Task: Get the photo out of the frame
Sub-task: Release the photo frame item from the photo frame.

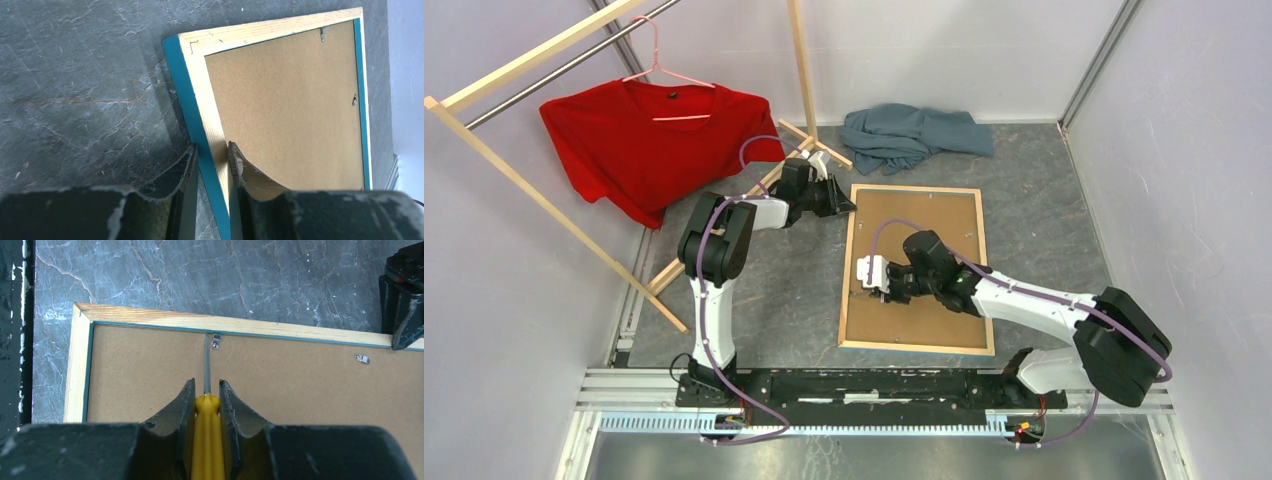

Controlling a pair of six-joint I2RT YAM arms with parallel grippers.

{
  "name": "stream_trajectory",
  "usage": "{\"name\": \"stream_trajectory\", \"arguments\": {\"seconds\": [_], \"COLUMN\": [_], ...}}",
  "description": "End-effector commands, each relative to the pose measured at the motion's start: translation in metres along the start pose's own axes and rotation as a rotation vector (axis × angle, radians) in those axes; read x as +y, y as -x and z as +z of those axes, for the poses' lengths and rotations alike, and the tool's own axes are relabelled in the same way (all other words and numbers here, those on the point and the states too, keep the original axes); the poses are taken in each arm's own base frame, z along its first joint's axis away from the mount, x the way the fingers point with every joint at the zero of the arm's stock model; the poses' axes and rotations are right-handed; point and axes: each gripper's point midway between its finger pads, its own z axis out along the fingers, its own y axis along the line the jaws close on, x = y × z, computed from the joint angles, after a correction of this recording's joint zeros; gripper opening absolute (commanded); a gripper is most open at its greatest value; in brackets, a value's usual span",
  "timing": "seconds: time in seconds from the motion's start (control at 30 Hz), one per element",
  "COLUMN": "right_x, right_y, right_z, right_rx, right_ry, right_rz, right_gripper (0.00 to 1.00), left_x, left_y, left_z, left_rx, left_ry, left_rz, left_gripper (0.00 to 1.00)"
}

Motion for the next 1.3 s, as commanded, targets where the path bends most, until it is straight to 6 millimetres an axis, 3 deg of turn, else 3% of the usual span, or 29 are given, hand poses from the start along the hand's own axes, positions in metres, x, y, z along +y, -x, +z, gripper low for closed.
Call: {"name": "stream_trajectory", "arguments": {"seconds": [0.0, 0.6, 1.13, 1.27], "right_x": [-0.001, -0.022, -0.025, -0.023], "right_y": [0.005, -0.007, -0.004, -0.006], "right_z": [0.006, 0.005, 0.002, 0.003], "right_rx": [-0.012, 0.048, 0.048, 0.053], "right_ry": [-0.005, -0.125, -0.141, -0.129], "right_rz": [-0.02, -0.038, -0.053, -0.056], "right_gripper": [0.0, 0.0, 0.0, 0.0], "left_x": [0.026, 0.027, 0.029, 0.028], "left_y": [-0.049, -0.053, -0.052, -0.047], "left_z": [0.006, 0.007, 0.007, 0.005], "left_rx": [0.135, 0.144, 0.135, 0.131], "left_ry": [0.075, 0.076, 0.099, 0.135], "left_rz": [-0.103, -0.109, -0.098, -0.069], "left_gripper": [0.21, 0.21, 0.18, 0.28]}}
